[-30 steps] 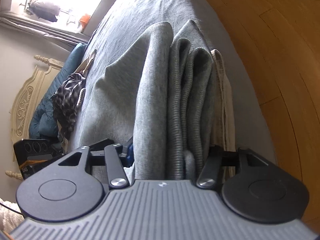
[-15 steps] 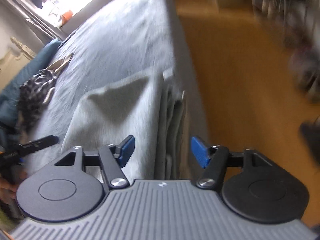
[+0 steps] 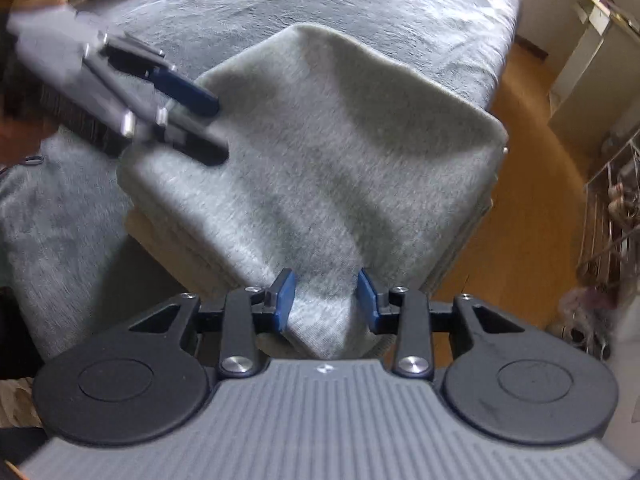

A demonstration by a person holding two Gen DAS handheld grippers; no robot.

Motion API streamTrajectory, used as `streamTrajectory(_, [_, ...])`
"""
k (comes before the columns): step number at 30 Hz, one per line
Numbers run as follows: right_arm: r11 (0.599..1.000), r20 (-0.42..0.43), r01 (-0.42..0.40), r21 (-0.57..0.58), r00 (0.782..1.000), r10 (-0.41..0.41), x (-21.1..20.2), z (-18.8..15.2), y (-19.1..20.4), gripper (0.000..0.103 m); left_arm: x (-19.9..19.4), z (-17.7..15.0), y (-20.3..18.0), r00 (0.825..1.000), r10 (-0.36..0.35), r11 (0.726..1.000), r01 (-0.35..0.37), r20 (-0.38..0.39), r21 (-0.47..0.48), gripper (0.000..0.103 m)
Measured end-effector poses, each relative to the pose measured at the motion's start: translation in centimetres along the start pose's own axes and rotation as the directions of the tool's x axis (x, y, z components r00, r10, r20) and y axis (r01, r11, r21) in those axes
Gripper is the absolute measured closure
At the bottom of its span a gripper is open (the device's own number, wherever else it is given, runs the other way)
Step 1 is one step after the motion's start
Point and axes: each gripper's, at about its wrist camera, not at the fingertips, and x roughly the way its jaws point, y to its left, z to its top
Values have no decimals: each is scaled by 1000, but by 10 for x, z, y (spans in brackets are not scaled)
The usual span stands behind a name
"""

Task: Fold clothes
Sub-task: 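Withdraw the open right tool from the placed hoodie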

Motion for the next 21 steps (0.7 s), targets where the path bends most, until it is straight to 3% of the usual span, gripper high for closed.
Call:
streamTrajectory(4, [995,122,-24,97,992,12,-31,37,-12,72,1,-6,-5,1000,-5,999,5,-5,33,30])
streamTrajectory(6, [992,175,-22,127,985,-1,-27,58,-18,73,2,-9,-7,1000,-3,999,3,2,33,28])
streamTrajectory(9, [989,175,21,149,984,-47,7,87,-34,78,1,-16,-10,1000,6,999,-7,13,53,27])
streamTrajectory(12, [966,91,76,249,991,-101,62,102,-60,81,2,-22,-12,1000,2,998,-4,23,66,26])
streamTrajectory(14, [944,75,49,325,994,-78,82,103,-73,81,4,-24,-13,1000,2,996,-5,29,88,26])
streamTrajectory(18, [936,123,51,349,987,-100,55,107,-67,80,-10,-27,-11,999,-5,997,3,34,73,28])
streamTrajectory(21, [956,148,-39,292,989,-5,25,112,-53,80,-31,-33,-2,999,-14,999,16,36,-38,28])
